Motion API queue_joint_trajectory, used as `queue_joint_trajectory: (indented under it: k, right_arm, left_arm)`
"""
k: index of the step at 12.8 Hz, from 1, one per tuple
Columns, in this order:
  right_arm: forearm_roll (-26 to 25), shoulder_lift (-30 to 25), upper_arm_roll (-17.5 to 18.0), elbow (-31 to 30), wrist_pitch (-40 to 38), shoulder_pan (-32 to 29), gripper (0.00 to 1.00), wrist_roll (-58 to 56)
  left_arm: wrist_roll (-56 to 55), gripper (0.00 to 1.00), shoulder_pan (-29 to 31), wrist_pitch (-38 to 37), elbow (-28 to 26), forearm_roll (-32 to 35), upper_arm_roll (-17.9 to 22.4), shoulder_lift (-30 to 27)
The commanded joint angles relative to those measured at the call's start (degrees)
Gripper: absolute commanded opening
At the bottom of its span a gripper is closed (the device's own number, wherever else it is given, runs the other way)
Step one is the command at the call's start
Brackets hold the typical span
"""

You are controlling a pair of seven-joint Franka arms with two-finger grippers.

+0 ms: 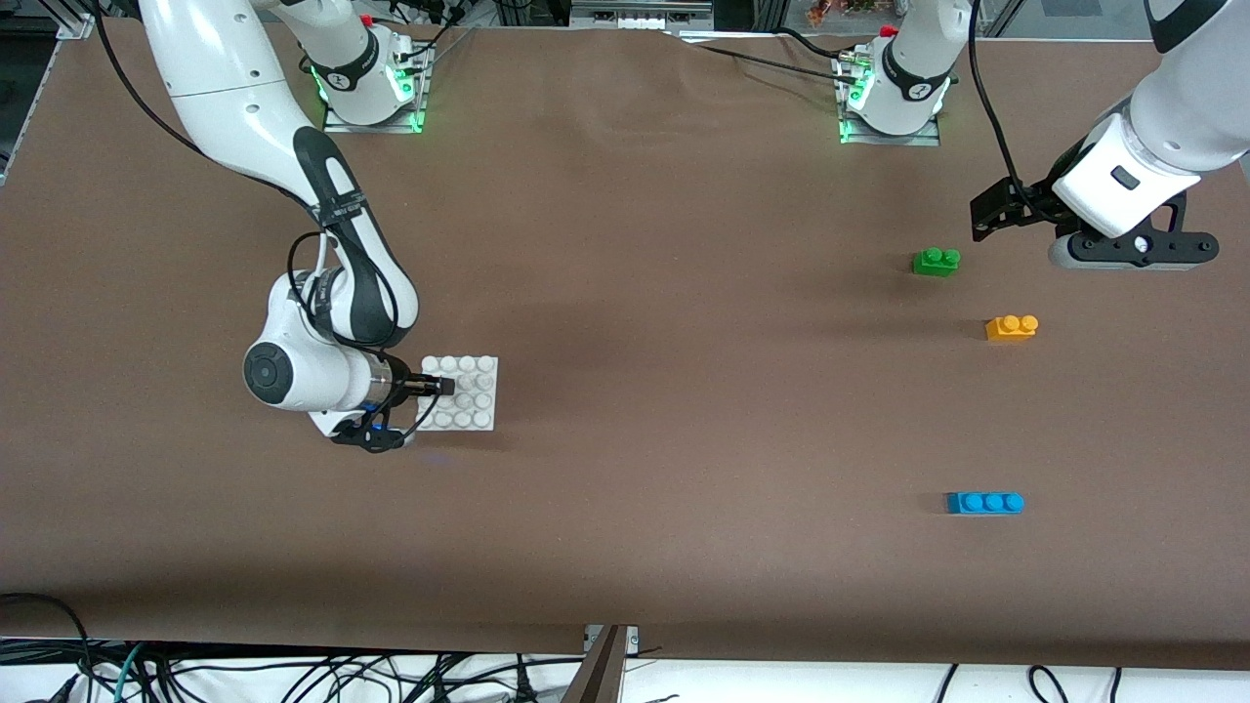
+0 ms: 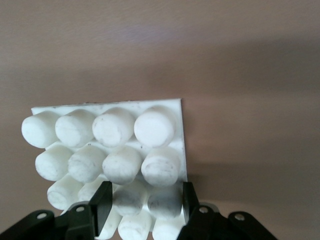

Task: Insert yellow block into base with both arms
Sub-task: 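Slide the white base plate with the right gripper toward the table middle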

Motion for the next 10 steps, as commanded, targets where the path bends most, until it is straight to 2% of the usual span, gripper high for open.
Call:
queue_joint_trajectory:
  k: [1, 10]
  right_arm:
    - [1.1, 3.1, 1.7, 2.8, 0.8, 0.6, 0.62, 2.8]
    - [1.1, 5.5, 1.7, 5.1, 2.2, 6.0, 0.62, 5.7]
  left_arm:
    - [-0.6, 1.00, 0.1, -0.8, 1.0, 1.4, -0.4, -0.1]
    - [-0.6, 1.00, 0.1, -0.8, 1.0, 1.4, -0.4, -0.1]
